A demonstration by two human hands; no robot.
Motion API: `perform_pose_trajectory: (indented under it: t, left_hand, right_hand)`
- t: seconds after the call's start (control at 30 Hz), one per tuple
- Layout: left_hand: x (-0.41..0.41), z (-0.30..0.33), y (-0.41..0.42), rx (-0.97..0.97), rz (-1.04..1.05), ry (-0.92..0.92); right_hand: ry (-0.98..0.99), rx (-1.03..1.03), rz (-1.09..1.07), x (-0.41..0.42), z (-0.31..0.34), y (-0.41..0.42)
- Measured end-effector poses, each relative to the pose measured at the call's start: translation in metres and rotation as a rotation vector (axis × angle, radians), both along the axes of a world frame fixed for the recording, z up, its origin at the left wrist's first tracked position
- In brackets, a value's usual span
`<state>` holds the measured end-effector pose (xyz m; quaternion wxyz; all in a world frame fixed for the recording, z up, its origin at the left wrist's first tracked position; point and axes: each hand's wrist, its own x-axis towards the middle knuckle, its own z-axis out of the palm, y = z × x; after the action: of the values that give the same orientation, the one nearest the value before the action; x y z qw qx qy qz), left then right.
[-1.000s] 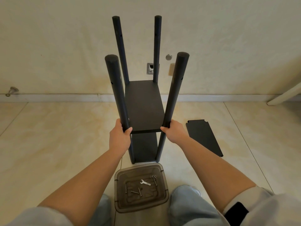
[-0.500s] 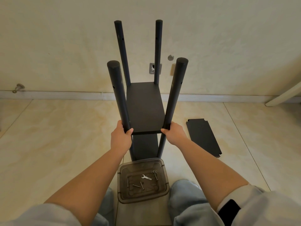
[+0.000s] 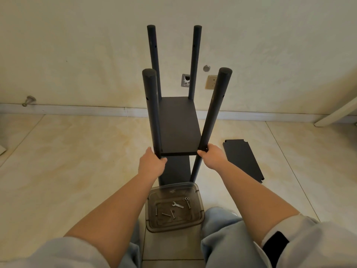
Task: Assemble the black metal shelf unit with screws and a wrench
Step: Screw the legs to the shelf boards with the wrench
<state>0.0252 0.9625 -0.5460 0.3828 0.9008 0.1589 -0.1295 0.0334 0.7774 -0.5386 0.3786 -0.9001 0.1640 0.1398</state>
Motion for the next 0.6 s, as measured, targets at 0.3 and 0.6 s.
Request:
perform_pose_trajectory:
  t: [0.3, 0.6]
  left_hand:
    - [-0.017, 0.016, -0.061, 0.021, -0.539, 0.165]
    - [0.01, -0.015, -0.151, -0.117, -0.58, 0.11]
  right_hand:
    - [0.07, -0.077, 0.095, -0.015, -0.006, -0.029]
    - [0.034, -0.131, 0.01, -0.01, -0.03, -0.103]
